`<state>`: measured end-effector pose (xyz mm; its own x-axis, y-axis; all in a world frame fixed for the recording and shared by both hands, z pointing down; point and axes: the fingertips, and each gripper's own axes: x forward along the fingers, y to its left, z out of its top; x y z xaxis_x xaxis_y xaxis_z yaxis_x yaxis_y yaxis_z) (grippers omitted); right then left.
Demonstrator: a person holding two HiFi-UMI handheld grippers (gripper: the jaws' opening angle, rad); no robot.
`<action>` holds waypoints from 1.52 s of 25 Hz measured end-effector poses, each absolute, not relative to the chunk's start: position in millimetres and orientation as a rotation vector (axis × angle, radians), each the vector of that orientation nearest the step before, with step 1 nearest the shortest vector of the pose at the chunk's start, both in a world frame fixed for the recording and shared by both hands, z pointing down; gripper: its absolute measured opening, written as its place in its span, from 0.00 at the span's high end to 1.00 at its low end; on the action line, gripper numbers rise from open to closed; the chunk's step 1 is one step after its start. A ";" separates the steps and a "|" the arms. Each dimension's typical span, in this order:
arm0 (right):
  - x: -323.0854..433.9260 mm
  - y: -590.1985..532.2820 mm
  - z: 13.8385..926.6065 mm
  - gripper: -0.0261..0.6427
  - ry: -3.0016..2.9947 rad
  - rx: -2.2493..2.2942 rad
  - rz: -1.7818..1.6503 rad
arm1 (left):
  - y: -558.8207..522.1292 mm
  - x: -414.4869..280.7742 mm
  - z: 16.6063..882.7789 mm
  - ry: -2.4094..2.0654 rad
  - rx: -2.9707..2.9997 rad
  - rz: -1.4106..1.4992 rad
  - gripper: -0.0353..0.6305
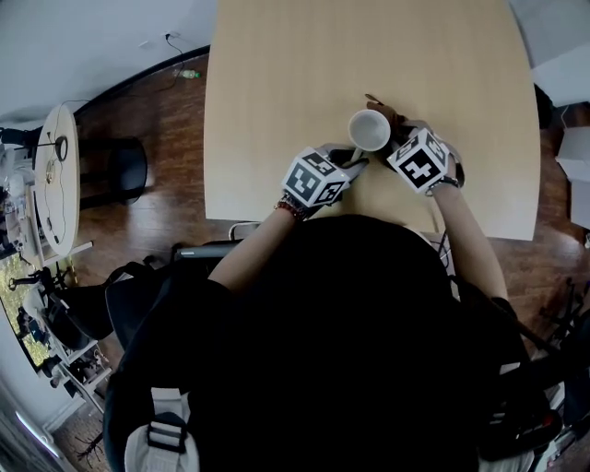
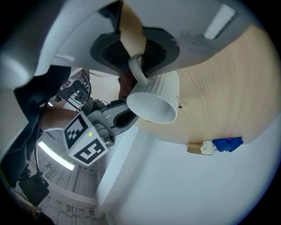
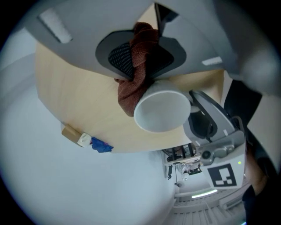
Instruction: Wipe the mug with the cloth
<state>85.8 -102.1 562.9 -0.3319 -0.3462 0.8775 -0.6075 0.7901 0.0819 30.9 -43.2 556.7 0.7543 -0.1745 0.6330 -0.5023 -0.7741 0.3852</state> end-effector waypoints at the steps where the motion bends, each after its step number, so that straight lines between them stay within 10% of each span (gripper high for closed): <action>1: 86.6 -100.9 556.6 0.84 -1.963 0.730 0.332 | -42.7 31.7 556.9 -0.504 2.397 0.787 0.84; 38: 86.2 -71.8 527.5 0.84 -2.115 0.901 0.605 | -37.4 54.7 560.3 -0.438 2.373 0.942 0.82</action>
<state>86.2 -71.8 527.5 -0.4745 -0.4047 0.7817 -0.7567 0.6413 -0.1273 54.7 -37.4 560.3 0.7022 -0.0965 0.7054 -0.4774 -0.7989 0.3659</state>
